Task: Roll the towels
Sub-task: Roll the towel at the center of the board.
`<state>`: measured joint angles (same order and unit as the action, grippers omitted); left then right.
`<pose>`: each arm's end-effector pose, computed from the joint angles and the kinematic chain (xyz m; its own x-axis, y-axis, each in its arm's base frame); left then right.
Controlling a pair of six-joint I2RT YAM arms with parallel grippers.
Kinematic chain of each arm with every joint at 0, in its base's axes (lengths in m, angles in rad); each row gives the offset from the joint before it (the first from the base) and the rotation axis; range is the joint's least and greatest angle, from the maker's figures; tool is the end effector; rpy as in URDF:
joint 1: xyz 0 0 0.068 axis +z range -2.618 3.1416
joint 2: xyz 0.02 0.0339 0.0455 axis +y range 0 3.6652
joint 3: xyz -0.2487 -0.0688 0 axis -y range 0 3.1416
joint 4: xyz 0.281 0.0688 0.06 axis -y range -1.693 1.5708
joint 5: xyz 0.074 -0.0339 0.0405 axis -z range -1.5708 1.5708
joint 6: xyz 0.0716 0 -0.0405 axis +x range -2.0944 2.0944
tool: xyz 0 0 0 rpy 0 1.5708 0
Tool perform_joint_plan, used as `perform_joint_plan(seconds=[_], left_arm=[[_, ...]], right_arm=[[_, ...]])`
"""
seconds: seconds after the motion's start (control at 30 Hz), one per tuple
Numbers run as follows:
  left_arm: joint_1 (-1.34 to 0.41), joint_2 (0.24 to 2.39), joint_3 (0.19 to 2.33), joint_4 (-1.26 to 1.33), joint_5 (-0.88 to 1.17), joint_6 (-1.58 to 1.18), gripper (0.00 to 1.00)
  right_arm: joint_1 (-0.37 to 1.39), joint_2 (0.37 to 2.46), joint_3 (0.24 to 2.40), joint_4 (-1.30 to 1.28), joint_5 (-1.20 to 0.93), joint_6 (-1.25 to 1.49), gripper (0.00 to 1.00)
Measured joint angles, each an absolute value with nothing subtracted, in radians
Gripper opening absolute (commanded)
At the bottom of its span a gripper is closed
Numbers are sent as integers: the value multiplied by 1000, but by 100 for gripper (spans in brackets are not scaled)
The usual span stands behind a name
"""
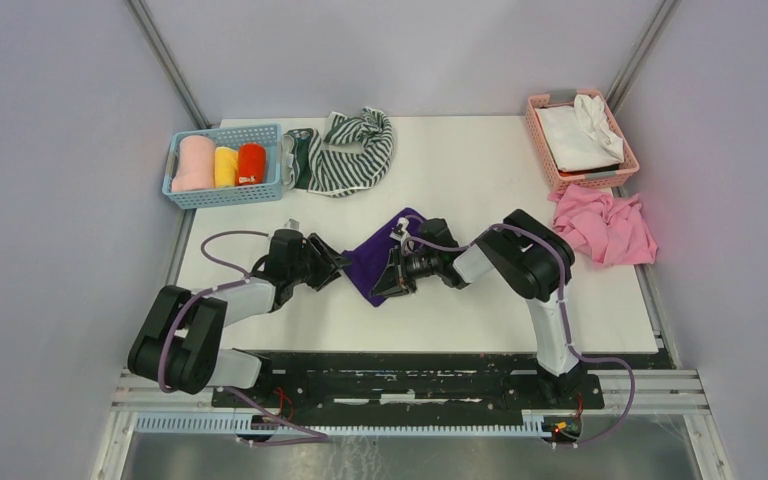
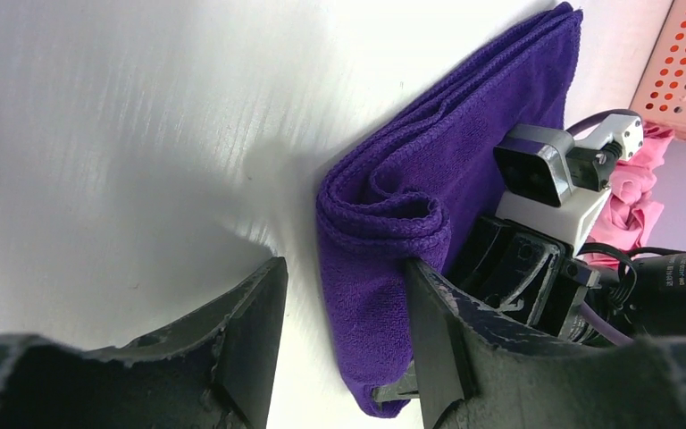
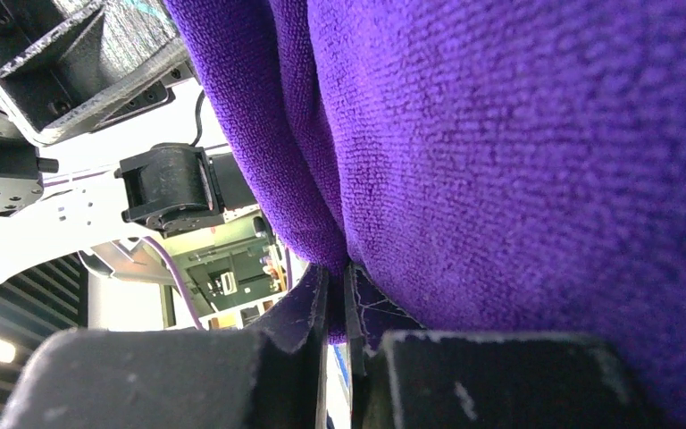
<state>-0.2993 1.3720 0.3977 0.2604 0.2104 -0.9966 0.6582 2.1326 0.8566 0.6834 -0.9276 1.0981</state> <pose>0.2700 -0.0990 0.0642 -0.7086 -0.6407 -0.2957 -0.2868 0.6444 -0.7089 0.2723 0.2830 0.0072 -0.9953 -0.0946 0.0203 -0.0127 0.3353 0.9420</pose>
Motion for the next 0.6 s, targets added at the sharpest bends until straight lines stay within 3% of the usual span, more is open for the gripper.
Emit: perform_joint_plan(seconds=[0.23,0.47,0.6], left_arm=[[-299,1283,394,189,183,-997,67],[-300,1247,418,153,160,-997,55],[-307,1272,426,138,159,-997,61]], right_arm=[[655,2107,868,587,-926,1049,9],[653,2093,874,529,-925,1019,9],[653,2088,876,510,-924,1011,9]])
